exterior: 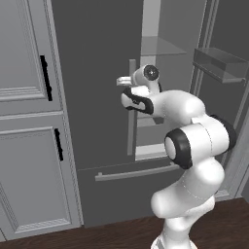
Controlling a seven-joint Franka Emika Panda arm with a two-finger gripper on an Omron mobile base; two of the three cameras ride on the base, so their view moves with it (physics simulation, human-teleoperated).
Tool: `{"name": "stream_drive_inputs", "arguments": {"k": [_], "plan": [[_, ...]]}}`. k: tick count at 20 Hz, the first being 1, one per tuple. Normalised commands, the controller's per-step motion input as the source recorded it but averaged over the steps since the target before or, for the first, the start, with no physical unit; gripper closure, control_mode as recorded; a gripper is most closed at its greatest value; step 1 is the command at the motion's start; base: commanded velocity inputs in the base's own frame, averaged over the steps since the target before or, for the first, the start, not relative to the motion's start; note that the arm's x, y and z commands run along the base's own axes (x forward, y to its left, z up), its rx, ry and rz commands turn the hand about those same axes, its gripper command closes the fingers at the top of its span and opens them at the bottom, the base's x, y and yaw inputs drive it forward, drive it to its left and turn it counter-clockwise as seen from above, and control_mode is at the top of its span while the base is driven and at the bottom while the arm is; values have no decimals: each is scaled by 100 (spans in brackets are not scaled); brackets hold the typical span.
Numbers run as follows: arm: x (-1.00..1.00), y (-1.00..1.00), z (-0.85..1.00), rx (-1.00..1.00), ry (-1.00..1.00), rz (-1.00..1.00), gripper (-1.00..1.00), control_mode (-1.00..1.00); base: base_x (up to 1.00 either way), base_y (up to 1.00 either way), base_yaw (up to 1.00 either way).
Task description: Take the strawberry from the fridge and place it on top of the pancake, located on the dining counter.
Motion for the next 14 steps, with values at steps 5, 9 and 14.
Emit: {"name": "stream_drive_inputs", "arguments": {"k": [5,9,14], "plan": [[16,1,-8,1,11,0,100,-100,0,0,0],[-98,11,0,0,-4,-12,100,-100,0,0,0],[-95,53,8,0,-3,-19,100,-100,0,0,0]]}}
